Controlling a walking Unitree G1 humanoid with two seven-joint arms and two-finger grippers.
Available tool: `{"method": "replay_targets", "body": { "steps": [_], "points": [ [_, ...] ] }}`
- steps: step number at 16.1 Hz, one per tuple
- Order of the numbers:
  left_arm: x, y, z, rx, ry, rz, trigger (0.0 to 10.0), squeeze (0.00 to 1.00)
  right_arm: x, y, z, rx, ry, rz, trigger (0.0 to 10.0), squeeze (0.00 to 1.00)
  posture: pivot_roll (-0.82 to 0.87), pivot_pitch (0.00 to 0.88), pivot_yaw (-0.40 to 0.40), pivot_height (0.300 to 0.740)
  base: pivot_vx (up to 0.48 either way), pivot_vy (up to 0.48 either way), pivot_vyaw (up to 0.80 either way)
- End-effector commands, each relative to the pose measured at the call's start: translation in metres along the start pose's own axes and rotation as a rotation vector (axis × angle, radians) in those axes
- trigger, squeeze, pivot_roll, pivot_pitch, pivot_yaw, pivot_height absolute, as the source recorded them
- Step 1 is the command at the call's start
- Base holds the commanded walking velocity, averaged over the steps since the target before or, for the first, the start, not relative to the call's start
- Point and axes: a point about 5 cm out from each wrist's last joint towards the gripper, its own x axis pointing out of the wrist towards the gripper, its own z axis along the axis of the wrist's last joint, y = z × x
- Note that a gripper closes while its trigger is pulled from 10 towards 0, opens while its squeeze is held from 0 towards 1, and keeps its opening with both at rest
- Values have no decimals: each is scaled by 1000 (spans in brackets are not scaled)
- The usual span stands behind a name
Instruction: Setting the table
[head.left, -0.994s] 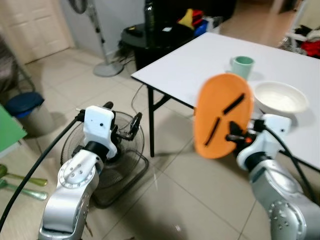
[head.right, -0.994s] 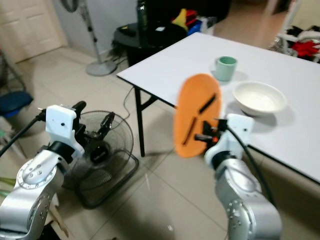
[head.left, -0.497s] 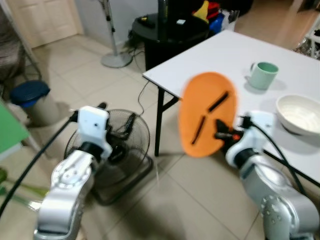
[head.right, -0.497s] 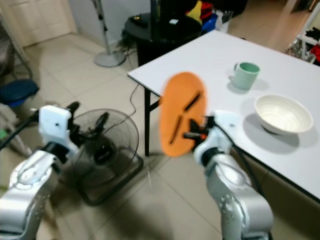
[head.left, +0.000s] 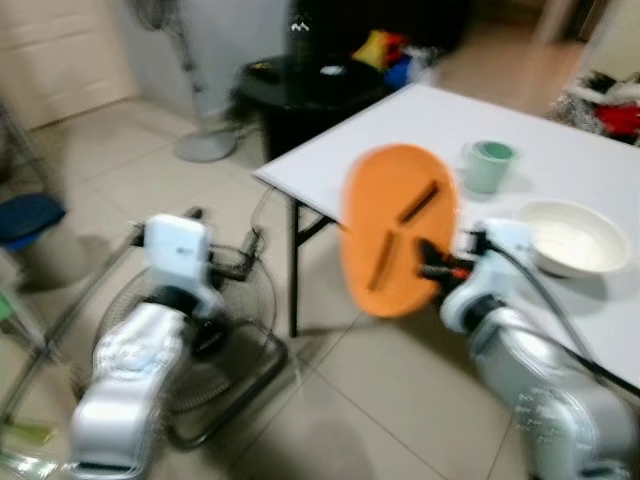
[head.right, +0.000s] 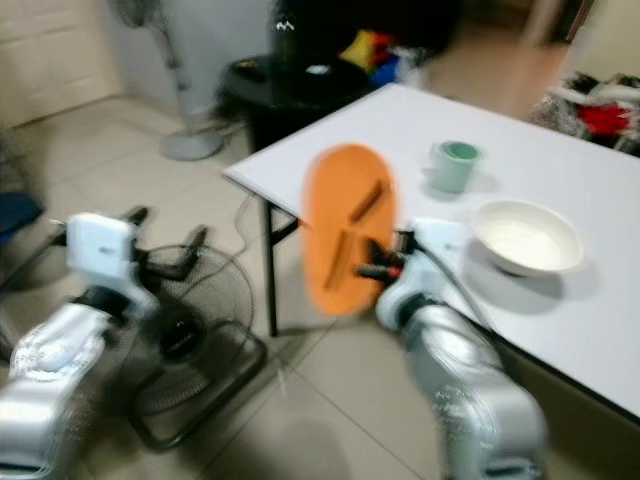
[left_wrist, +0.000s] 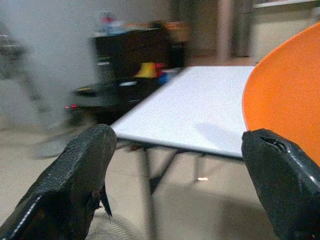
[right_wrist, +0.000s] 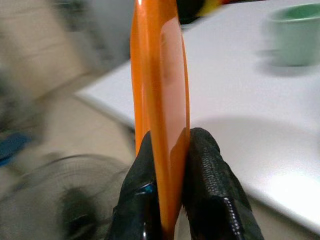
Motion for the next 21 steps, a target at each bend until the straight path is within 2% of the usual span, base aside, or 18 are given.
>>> {"method": "replay_targets", "body": {
  "steps": [1, 13, 17, 19, 21],
  "points": [
    [-2, 9, 2, 22, 3, 29, 10000, 0, 1, 13, 9, 11, -48, 59, 10000, 0, 122, 0, 29, 740, 285, 0, 0],
    [-3, 7, 2, 20, 1, 10, 10000, 0, 9, 10, 11, 34, -53, 60, 10000, 0, 123, 0, 32, 740, 285, 0, 0],
    [-2, 6, 2, 29, 5, -10, 10000, 0, 11, 6, 9, 83, -52, 34, 10000, 0, 122, 0, 35, 740, 285, 0, 0],
    [-3, 3, -1, 23, 14, -37, 10000, 0, 13, 3, 6, 121, -41, 26, 10000, 0, 125, 0, 36, 740, 0, 0, 0],
    [-4, 0, -3, 54, 37, -80, 10000, 0, 16, 0, 4, 153, -31, 20, 10000, 0, 126, 0, 42, 740, 0, 0, 0]
  ]
}}
